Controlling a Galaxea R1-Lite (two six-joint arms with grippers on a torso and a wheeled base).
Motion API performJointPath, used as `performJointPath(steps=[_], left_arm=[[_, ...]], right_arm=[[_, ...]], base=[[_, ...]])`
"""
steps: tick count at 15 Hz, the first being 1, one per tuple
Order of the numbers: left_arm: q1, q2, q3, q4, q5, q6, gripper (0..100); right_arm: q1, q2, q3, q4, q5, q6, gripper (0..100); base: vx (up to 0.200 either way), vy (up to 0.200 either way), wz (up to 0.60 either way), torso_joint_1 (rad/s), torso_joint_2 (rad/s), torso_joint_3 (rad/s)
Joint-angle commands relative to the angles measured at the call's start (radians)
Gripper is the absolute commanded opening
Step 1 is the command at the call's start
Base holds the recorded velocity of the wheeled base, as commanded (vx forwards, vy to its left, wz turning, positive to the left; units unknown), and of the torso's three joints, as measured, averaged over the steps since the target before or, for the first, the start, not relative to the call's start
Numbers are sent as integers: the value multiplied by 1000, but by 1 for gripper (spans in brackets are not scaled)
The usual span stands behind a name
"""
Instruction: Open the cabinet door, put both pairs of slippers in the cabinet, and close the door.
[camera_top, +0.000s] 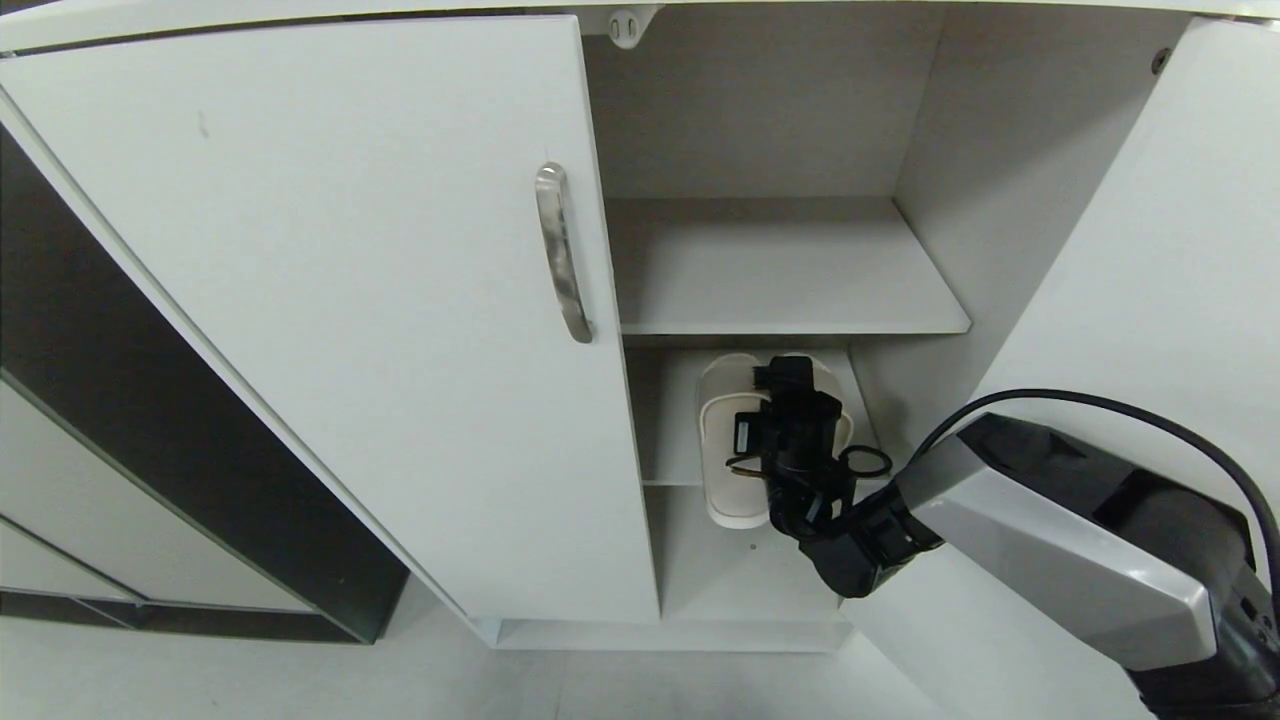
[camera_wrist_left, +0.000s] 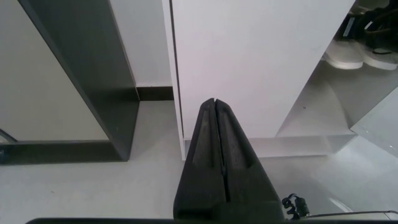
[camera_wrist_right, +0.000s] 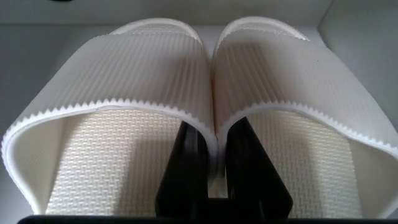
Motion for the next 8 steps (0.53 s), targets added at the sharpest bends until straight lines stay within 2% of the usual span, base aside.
performJointPath(steps=[1, 4, 6, 8], left_arm=[[0, 1, 0, 0, 0, 0, 0], [0, 1, 0, 0, 0, 0, 0], [0, 1, 0, 0, 0, 0, 0], [0, 1, 0, 0, 0, 0, 0]], right_arm=[[0, 4, 1, 1, -1, -1, 100], [19, -49, 100, -67, -6, -60, 100], [48, -129, 223, -106, -6, -70, 100], [100, -230, 407, -182, -9, -70, 100]], base=[[0, 0, 0, 0, 0, 0], [0, 0, 0, 0, 0, 0], [0, 0, 0, 0, 0, 0], [0, 0, 0, 0, 0, 0]])
